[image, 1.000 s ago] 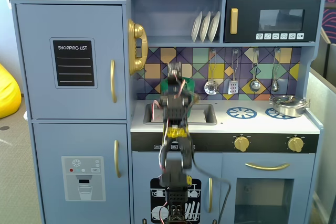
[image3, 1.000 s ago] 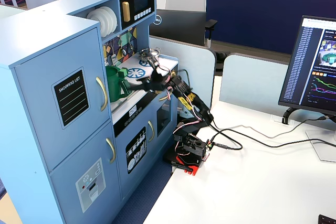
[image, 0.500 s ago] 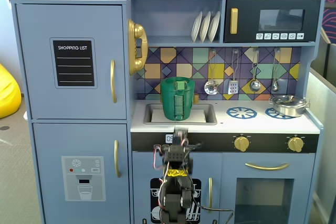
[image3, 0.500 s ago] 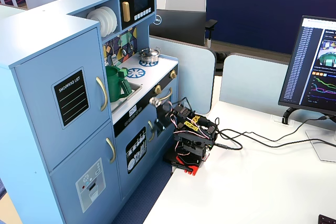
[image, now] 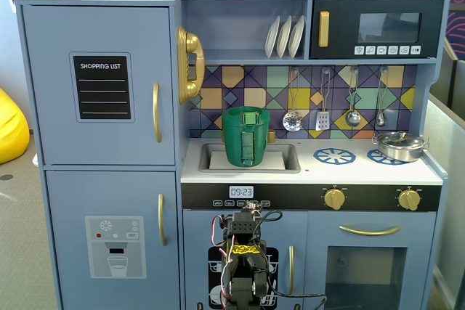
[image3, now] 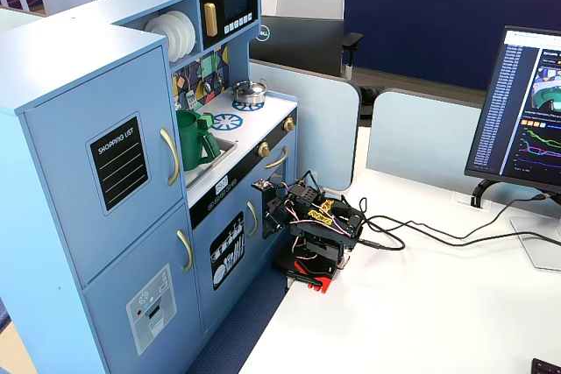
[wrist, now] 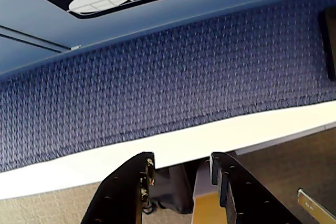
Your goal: Pick up the lid from the counter and put it on the green recipient
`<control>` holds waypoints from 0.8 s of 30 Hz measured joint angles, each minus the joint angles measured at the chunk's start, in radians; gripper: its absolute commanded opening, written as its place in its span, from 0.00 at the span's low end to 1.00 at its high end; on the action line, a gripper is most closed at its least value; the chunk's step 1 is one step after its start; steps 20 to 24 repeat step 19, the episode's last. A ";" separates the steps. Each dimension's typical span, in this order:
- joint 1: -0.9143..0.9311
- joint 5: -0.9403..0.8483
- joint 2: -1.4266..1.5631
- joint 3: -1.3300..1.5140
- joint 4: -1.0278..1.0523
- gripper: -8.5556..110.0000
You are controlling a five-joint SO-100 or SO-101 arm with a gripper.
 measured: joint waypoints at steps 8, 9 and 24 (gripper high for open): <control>0.000 -0.051 0.000 0.000 0.003 0.10; 0.000 -0.051 0.000 0.000 0.003 0.10; 0.009 -0.051 0.000 0.000 0.003 0.10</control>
